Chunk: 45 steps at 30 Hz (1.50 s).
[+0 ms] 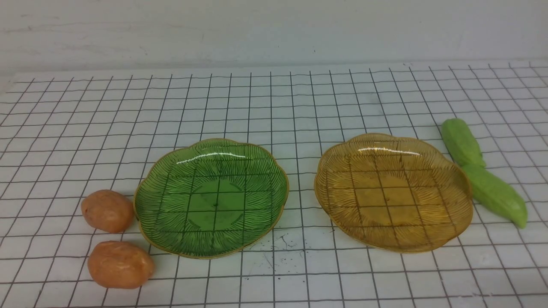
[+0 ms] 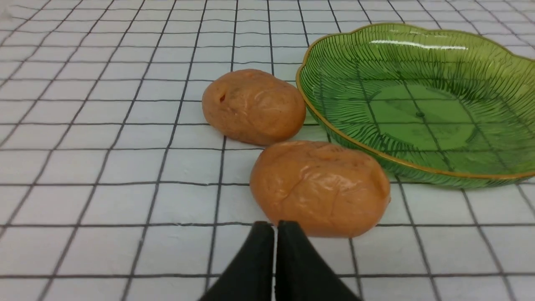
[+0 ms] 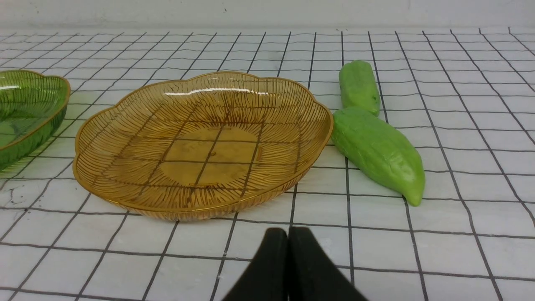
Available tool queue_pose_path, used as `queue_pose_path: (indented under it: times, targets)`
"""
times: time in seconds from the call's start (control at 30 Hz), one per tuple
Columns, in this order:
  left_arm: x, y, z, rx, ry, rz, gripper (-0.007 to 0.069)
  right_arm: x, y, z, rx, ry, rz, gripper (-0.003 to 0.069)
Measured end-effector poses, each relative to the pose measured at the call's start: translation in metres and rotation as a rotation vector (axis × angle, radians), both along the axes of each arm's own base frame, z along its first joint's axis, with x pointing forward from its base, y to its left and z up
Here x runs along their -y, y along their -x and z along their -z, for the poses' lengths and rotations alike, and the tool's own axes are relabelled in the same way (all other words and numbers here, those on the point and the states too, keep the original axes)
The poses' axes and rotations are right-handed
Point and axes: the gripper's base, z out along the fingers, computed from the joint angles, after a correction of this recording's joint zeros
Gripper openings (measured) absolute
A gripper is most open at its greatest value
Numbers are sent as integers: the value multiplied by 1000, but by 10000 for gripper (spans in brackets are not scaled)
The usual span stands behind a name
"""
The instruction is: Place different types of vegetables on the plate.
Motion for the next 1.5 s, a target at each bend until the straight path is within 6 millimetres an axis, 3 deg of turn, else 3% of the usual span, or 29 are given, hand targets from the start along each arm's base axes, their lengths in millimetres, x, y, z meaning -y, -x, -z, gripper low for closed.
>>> queue_pose_path:
  times: [0.13, 0.17, 0.2, 0.33, 0.57, 0.6, 0.63, 0.7, 0.8, 0.9, 1.07, 1.17, 1.33, 1.5]
  targets:
    - [8, 0, -2, -17, 404, -33, -7, -7, 1, -1, -48, -422, 18, -15]
    - [13, 0, -4, -31, 625, -43, -7, -9, 1, -1, -71, -585, 22, -15]
    - [15, 0, -5, -37, 706, -46, -7, -10, 1, -2, -82, -678, 26, -15]
    - [21, 1, -11, -61, 1043, -51, -7, -13, 1, -5, -96, -897, 28, -15]
    - [21, 0, -17, -20, 1127, -45, -7, -13, 2, -16, -51, -878, 3, -15]
    - [21, 1, -24, 1, 1101, -21, -7, -12, 5, -41, 37, -799, -39, -15]
    - [22, 1, -27, 9, 1096, -13, -7, -12, 6, -45, 50, -785, -43, -15]
    - [23, 5, -53, 75, 1015, 55, -7, -11, 13, -89, 166, -638, -82, -15]
    - [26, 5, -84, 89, 897, 114, -7, -13, 5, -127, 117, -436, -92, -15]
    - [31, -4, -98, -27, 773, 155, -7, -13, -24, -137, -173, -212, -56, -15]
    - [40, -33, -98, -360, 581, 220, -7, -3, -81, -112, -648, 48, 70, -15]
    - [43, -59, -93, -618, 431, 308, -7, -1, -136, -89, -860, 179, 106, -15]
    - [43, -87, -85, -791, 352, 366, -7, -7, -207, -64, -975, 220, 95, -14]
    - [43, -101, -80, -838, 327, 385, -7, 3, -254, -48, -1037, 225, 127, -14]
